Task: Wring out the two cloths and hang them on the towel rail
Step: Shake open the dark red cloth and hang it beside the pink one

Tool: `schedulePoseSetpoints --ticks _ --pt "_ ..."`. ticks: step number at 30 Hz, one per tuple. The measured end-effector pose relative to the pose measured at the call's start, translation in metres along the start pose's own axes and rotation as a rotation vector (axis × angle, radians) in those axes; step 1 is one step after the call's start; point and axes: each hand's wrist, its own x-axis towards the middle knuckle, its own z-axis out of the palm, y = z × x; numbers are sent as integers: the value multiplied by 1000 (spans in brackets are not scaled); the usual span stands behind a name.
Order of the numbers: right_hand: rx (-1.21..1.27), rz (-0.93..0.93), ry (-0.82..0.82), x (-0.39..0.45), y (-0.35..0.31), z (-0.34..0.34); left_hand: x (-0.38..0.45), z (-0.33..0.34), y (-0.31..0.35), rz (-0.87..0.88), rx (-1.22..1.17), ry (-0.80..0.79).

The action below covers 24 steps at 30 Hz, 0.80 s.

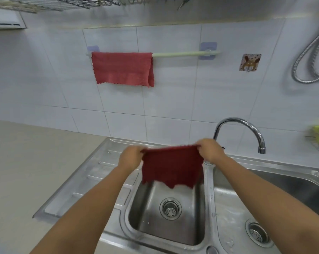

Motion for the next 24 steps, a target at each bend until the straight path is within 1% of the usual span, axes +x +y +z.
schedulePoseSetpoints --ticks 1,2,3,4,5,6,7,8,9,10,12,15,17,19,24 --pt "91 -38 249 3 -8 -12 5 -14 11 47 -35 197" --pt "168 -126 523 5 -15 -23 8 -28 23 127 -61 410" --pt "188 -225 754 5 -20 -33 11 -40 31 225 -50 591" --pt "141 -290 874 4 -22 -40 14 -50 35 300 12 671" --pt "35 -315 829 5 -19 -44 17 -56 32 340 92 595" --pt "-89 -308 622 8 -10 -41 20 -60 27 333 163 376" --pt "-208 -242 286 6 -2 -34 20 -56 20 267 222 49" --pt "-283 -160 -75 2 7 -23 15 -48 14 178 226 -290" --pt "-283 -108 -300 0 15 -10 10 -37 9 95 180 -492" --pt "-243 -88 -355 -1 21 -2 6 -26 5 59 157 -532" --pt "-182 -50 -304 -2 21 3 2 -10 1 54 110 -462" --pt "-127 -47 -236 -3 14 2 2 -3 -5 61 64 -378" --pt "-55 -13 -143 -8 10 6 5 -4 -9 25 -15 -307" --pt "25 10 -52 -11 11 12 6 -5 -10 24 -43 -248" --pt "141 90 23 -17 7 26 2 -1 -15 11 -5 -253"
